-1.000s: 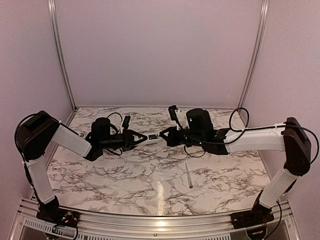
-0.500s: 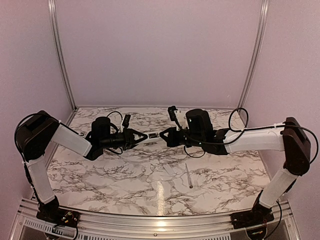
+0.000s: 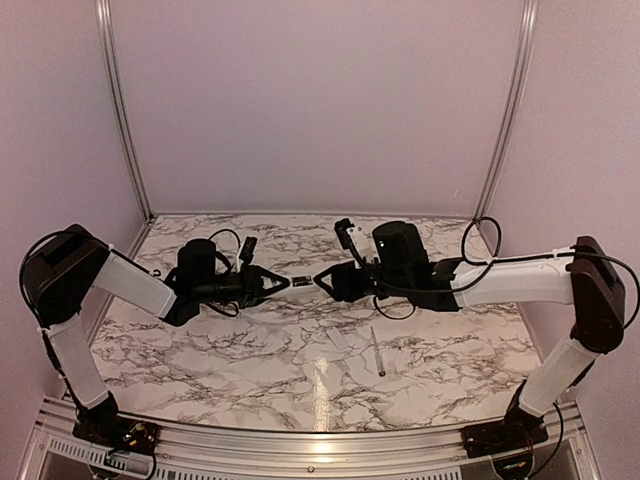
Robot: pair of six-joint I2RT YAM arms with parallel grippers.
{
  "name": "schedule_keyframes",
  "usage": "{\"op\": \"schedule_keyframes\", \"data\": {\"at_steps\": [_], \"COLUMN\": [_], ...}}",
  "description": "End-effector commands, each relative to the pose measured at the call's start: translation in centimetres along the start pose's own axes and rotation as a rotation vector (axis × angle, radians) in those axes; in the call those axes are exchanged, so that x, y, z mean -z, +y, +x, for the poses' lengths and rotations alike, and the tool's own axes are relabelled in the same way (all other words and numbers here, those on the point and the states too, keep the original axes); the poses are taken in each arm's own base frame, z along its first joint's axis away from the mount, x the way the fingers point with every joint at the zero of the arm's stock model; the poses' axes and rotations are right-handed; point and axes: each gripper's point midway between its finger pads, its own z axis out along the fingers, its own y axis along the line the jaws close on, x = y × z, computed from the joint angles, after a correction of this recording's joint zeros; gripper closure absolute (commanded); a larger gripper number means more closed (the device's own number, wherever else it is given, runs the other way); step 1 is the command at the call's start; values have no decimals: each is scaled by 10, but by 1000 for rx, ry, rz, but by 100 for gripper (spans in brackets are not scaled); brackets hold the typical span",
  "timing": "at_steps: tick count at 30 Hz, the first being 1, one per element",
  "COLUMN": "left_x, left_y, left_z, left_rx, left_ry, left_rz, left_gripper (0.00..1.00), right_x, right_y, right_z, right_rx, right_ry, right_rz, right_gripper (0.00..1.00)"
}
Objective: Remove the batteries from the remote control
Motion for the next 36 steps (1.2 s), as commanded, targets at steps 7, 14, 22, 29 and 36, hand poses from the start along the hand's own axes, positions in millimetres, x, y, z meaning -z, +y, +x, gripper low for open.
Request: {"op": "schedule_keyframes", "data": {"at_steps": [7, 14, 22, 29, 36], "left_x": [25, 46, 66, 75, 75], "left_y": [9, 16, 25, 28, 28], "left_z": [23, 37, 51, 56, 56], "left_rx": [-27, -44, -39, -36, -36], "left_ry": [23, 35, 29, 19, 20], "left_rz": [-86, -165, -227, -245, -247], "left_gripper": [100, 100, 100, 100, 100], "right_x": [14, -1, -26, -38, -43], "right_y": [1, -6, -36, -46, -56], "right_z": [28, 76, 117, 134, 142], "right_rx": [124, 229, 234, 237, 247], "right_ry": [97, 248, 369, 414, 444], "right_rz": [23, 116, 232, 255, 299], "right_gripper": [34, 28, 30, 39, 65]}}
